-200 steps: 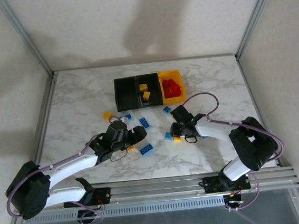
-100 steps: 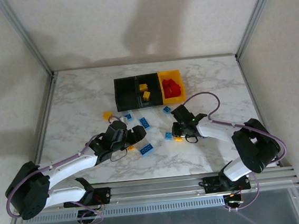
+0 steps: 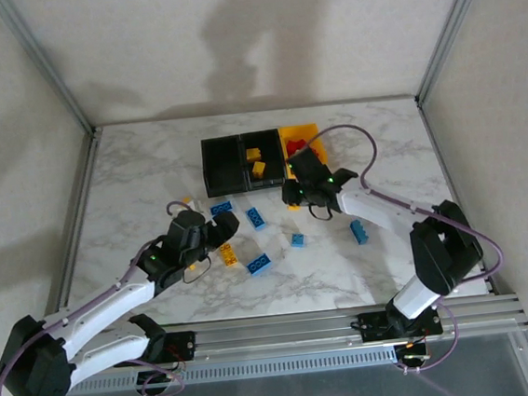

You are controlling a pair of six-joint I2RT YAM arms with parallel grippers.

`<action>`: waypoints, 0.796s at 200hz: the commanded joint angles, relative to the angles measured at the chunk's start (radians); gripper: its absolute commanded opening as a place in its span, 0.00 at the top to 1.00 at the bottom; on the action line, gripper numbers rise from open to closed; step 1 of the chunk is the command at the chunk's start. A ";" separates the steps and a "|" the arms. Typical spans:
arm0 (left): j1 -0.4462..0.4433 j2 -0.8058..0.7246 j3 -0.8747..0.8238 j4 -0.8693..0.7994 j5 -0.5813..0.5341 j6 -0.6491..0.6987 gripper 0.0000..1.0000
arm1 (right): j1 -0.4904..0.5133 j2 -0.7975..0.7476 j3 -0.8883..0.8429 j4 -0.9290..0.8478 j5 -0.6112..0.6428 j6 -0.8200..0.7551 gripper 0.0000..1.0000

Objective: Sort the legos into containers by color
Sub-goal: Place the lego in the container.

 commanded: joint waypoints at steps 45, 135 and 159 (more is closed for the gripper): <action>0.086 -0.078 0.033 -0.115 -0.022 0.013 0.21 | -0.037 0.308 0.382 -0.042 0.020 -0.102 0.73; 0.096 -0.118 -0.023 -0.116 -0.011 -0.039 0.21 | -0.080 0.624 0.790 -0.145 0.058 -0.136 0.70; 0.096 -0.123 -0.031 -0.116 -0.005 -0.040 0.21 | -0.083 0.659 0.808 -0.145 0.072 -0.136 0.69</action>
